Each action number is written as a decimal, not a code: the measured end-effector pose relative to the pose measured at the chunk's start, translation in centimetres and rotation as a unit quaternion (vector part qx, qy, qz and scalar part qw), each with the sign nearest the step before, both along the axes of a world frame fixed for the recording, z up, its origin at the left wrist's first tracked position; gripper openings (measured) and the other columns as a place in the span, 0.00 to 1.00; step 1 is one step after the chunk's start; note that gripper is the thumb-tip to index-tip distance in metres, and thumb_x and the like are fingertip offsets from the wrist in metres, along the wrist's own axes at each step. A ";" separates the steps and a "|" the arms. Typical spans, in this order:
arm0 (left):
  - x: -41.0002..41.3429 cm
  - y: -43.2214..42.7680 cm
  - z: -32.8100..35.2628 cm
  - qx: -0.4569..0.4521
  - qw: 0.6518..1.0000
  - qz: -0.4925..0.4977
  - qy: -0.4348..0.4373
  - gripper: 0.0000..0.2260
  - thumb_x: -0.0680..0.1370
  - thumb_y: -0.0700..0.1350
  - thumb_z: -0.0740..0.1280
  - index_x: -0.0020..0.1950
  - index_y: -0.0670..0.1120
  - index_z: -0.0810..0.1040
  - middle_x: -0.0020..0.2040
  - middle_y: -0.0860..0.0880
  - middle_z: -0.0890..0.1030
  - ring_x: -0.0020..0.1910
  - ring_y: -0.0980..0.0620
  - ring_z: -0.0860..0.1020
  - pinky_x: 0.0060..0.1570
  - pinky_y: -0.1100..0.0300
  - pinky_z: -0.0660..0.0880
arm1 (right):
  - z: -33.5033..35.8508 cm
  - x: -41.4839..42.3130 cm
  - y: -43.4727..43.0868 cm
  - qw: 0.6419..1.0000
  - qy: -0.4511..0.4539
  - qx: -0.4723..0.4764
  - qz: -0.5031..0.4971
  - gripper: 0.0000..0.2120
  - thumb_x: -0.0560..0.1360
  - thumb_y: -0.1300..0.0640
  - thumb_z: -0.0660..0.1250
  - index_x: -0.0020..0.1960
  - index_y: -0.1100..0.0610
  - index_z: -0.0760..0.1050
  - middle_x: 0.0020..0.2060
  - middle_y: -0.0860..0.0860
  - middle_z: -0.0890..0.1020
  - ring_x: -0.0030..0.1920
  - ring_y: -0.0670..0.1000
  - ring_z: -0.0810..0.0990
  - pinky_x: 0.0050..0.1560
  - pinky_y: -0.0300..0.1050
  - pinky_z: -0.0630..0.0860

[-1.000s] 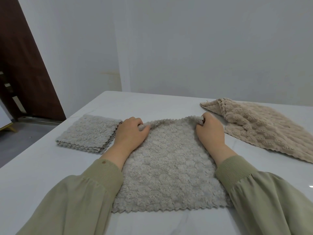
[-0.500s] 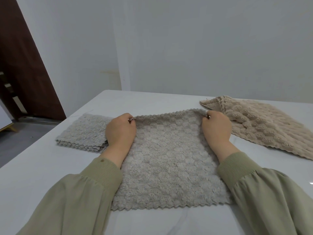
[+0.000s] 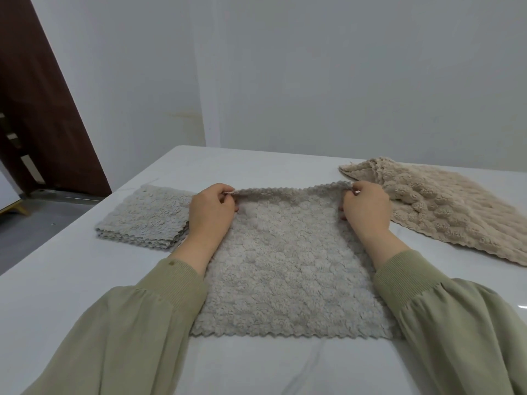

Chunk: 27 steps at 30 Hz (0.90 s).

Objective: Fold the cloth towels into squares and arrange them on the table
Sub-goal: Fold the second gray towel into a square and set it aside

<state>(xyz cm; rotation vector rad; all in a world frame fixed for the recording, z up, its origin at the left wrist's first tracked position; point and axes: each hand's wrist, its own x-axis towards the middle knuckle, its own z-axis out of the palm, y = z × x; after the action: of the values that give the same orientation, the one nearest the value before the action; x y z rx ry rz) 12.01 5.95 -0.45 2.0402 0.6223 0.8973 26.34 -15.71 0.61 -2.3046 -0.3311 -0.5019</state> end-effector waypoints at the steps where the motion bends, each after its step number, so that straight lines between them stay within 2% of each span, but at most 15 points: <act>1: 0.0 0.0 0.1 -0.008 1.000 -0.013 -0.002 0.10 0.78 0.37 0.61 0.52 0.47 0.79 0.44 0.50 0.83 0.40 0.58 0.82 0.43 0.62 0.77 | 0.2 0.0 0.0 1.000 0.003 0.012 0.004 0.12 0.74 0.64 0.59 0.32 0.60 0.71 0.25 0.53 0.72 0.27 0.51 0.68 0.27 0.39 0.59; 4: -0.1 -0.3 0.8 -0.020 0.998 -0.044 -0.029 0.12 0.77 0.37 0.61 0.56 0.47 0.79 0.49 0.52 0.82 0.49 0.56 0.80 0.52 0.63 0.75 | 1.1 0.1 0.0 0.996 -0.006 0.089 0.027 0.10 0.72 0.65 0.59 0.34 0.63 0.74 0.28 0.58 0.77 0.28 0.54 0.69 0.32 0.43 0.66; 6: -0.6 -1.0 1.4 -0.018 0.997 -0.051 -0.054 0.13 0.77 0.36 0.61 0.58 0.47 0.78 0.51 0.55 0.80 0.53 0.59 0.78 0.53 0.70 0.71 | 1.6 0.0 -0.5 0.990 -0.014 0.134 0.038 0.10 0.72 0.64 0.59 0.39 0.62 0.78 0.34 0.59 0.81 0.33 0.57 0.74 0.35 0.45 0.70; 8: -1.5 -1.9 1.7 -0.008 0.996 -0.049 -0.076 0.13 0.78 0.37 0.61 0.59 0.47 0.78 0.50 0.56 0.79 0.50 0.63 0.76 0.49 0.77 0.69 | 2.0 -0.6 -0.9 0.986 -0.001 0.156 0.061 0.11 0.73 0.65 0.59 0.44 0.60 0.80 0.38 0.56 0.83 0.34 0.54 0.77 0.36 0.42 0.72; 11: -3.1 -3.0 1.4 -0.014 0.996 -0.042 -0.080 0.10 0.79 0.39 0.60 0.55 0.48 0.79 0.43 0.59 0.78 0.41 0.66 0.74 0.40 0.80 0.68 | 2.6 -1.8 -1.6 0.976 0.048 0.191 0.096 0.14 0.75 0.65 0.57 0.52 0.58 0.80 0.35 0.50 0.80 0.24 0.45 0.69 0.24 0.34 0.67; 13: -4.1 -3.4 1.4 -0.034 0.996 -0.040 -0.075 0.10 0.79 0.40 0.60 0.53 0.48 0.80 0.42 0.59 0.79 0.37 0.65 0.72 0.39 0.77 0.69 | 3.0 -2.6 -2.1 0.973 0.074 0.197 0.095 0.14 0.77 0.63 0.56 0.52 0.59 0.80 0.30 0.48 0.76 0.21 0.52 0.65 0.22 0.41 0.66; 14: -4.6 -3.5 1.4 -0.048 0.995 -0.038 -0.078 0.10 0.79 0.40 0.60 0.53 0.48 0.80 0.43 0.58 0.80 0.40 0.65 0.74 0.42 0.76 0.71 | 3.1 -3.1 -2.3 0.971 0.082 0.205 0.095 0.14 0.77 0.62 0.55 0.50 0.60 0.80 0.26 0.46 0.75 0.22 0.56 0.64 0.24 0.45 0.66; 16: -5.4 -3.7 1.3 -0.088 0.992 -0.035 -0.085 0.10 0.79 0.41 0.61 0.52 0.48 0.81 0.48 0.55 0.82 0.48 0.61 0.77 0.53 0.65 0.75 | 2.8 -4.2 -2.7 0.966 0.084 0.227 0.094 0.15 0.77 0.59 0.56 0.47 0.62 0.80 0.21 0.49 0.69 0.23 0.53 0.61 0.26 0.43 0.60; 18: -6.4 -4.0 1.3 -0.124 0.988 -0.032 -0.080 0.09 0.78 0.42 0.62 0.51 0.48 0.82 0.48 0.55 0.82 0.52 0.57 0.79 0.58 0.55 0.76 | 1.9 -5.5 -3.2 0.966 0.063 0.236 0.081 0.15 0.76 0.58 0.58 0.44 0.67 0.78 0.24 0.55 0.67 0.27 0.51 0.62 0.31 0.42 0.59; 20: -7.6 -4.5 1.5 -0.149 0.985 -0.033 -0.084 0.09 0.77 0.42 0.63 0.49 0.48 0.83 0.47 0.56 0.83 0.51 0.55 0.80 0.57 0.53 0.76 | 0.9 -6.7 -3.7 0.973 0.038 0.217 0.063 0.12 0.74 0.59 0.60 0.42 0.67 0.77 0.29 0.58 0.72 0.30 0.51 0.65 0.34 0.43 0.62; 23: -9.3 -5.3 1.3 -0.116 0.990 -0.033 -0.076 0.09 0.77 0.39 0.64 0.47 0.48 0.83 0.45 0.56 0.82 0.47 0.56 0.80 0.51 0.62 0.76 | 0.2 -8.8 -4.6 0.985 0.032 0.159 0.053 0.09 0.73 0.63 0.60 0.45 0.57 0.79 0.37 0.52 0.79 0.37 0.51 0.74 0.40 0.42 0.67; 25: -10.0 -5.7 0.8 -0.050 0.998 -0.033 -0.023 0.09 0.77 0.39 0.63 0.48 0.49 0.82 0.45 0.55 0.83 0.43 0.56 0.80 0.44 0.67 0.75 | 0.1 -10.0 -5.0 0.992 0.032 0.107 0.055 0.10 0.74 0.64 0.59 0.47 0.56 0.78 0.39 0.50 0.78 0.40 0.52 0.75 0.41 0.42 0.67; 27: -10.3 -6.1 0.4 0.004 0.998 -0.029 0.056 0.09 0.76 0.41 0.64 0.51 0.51 0.82 0.50 0.53 0.83 0.46 0.54 0.79 0.47 0.65 0.74 | 0.0 -10.7 -5.3 0.997 0.035 0.037 0.056 0.10 0.74 0.63 0.58 0.48 0.55 0.77 0.39 0.50 0.77 0.41 0.52 0.75 0.40 0.43 0.68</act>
<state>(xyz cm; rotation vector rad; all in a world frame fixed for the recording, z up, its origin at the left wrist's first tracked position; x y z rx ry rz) 1.76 -0.11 -0.01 2.1148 0.6184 0.7574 15.60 -21.01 0.63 -2.2122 -0.3981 -0.3715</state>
